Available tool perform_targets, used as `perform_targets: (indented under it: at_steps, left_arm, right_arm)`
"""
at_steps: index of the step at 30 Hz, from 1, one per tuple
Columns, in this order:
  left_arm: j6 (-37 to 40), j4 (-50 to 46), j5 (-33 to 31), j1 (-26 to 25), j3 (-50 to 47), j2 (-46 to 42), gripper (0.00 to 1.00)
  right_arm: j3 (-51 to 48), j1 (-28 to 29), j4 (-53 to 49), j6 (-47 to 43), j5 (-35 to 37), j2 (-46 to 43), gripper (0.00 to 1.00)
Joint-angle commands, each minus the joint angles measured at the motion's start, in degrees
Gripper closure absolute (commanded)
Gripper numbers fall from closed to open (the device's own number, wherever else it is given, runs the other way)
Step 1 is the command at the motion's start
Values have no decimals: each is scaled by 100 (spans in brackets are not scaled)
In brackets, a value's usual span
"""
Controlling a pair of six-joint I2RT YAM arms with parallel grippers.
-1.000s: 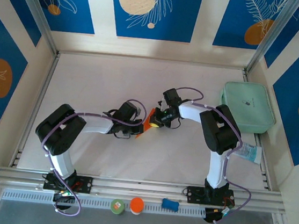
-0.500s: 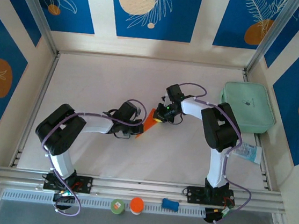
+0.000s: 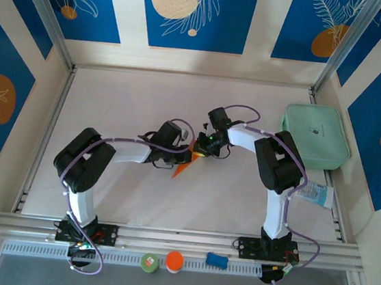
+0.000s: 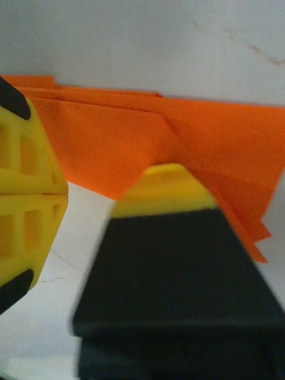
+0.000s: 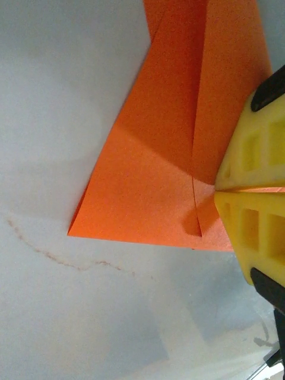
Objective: Fold a paper plane with a square sheet of paper (pick it up from the middle)
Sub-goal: Fold the wing for the fifth time at the center of the table.
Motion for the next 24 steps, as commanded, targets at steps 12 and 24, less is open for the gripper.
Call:
perform_targets:
  at_steps: [12, 24]
  left_arm:
    - [159, -508, -534, 46, 107, 417, 100]
    - [106, -612, -483, 46, 138, 490, 100]
  right_arm:
    - [-70, -201, 12, -209, -207, -411, 90]
    - [-222, -346, 209, -541, -455, -233, 90]
